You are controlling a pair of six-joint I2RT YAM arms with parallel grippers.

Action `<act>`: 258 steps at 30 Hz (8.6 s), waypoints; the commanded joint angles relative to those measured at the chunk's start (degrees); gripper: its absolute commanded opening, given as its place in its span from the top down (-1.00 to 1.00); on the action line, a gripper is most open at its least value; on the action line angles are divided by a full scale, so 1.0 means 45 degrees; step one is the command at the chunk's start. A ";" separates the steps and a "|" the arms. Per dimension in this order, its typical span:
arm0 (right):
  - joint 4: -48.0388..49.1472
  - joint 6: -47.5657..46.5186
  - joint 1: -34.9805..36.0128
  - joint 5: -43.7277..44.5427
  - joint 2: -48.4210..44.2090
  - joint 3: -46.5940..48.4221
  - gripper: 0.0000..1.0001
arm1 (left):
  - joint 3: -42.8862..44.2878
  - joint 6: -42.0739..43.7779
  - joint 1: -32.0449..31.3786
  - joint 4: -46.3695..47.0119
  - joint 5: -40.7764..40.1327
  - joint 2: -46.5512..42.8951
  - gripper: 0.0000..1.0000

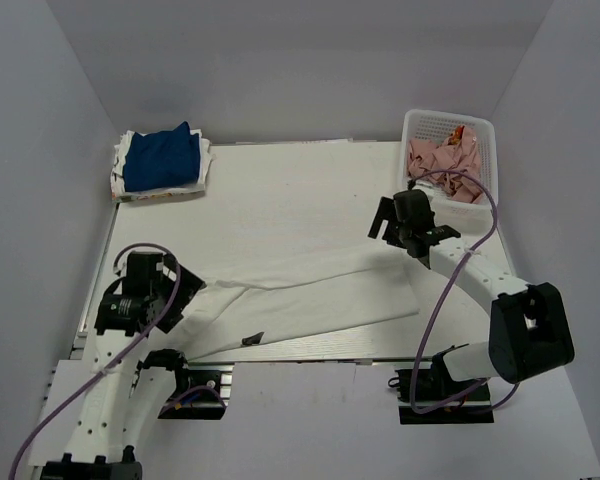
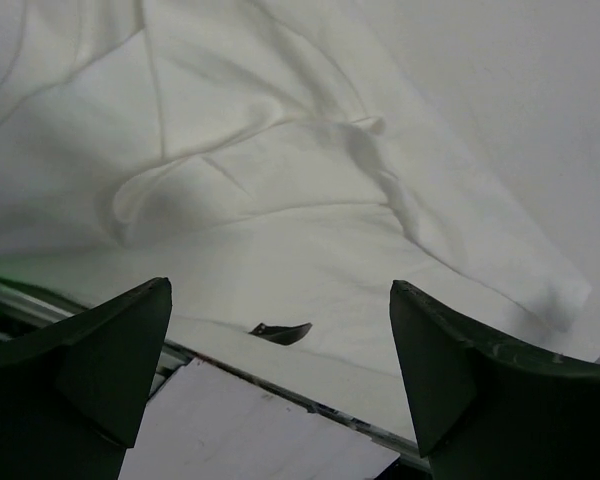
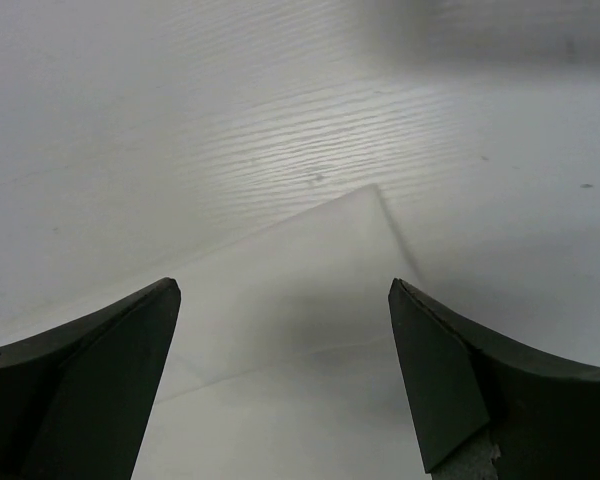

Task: Fold and stack the t-shirts
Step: Fold the other side of the tshirt into a rectangle, then rotate the tshirt 90 degrees, then grab the bottom of the folded rectangular tshirt with both arms, then fold the folded rectangular tshirt in 1/3 of the way

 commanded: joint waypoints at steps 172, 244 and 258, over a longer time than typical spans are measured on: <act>-0.2428 -0.0426 0.8265 -0.4613 -0.5189 -0.4905 -0.81 | -0.0678 0.2216 -0.6833 0.7920 0.4340 0.7448 -0.97; 0.0464 -0.1187 0.1469 -0.2348 0.6491 0.6753 -0.20 | 1.4353 0.5726 -0.4240 0.7881 0.2602 1.9671 -0.99; 0.2337 -0.2106 0.2287 -0.6506 0.4051 0.3612 -0.81 | 0.8000 0.5339 -0.4123 0.8288 0.2229 1.4973 -1.00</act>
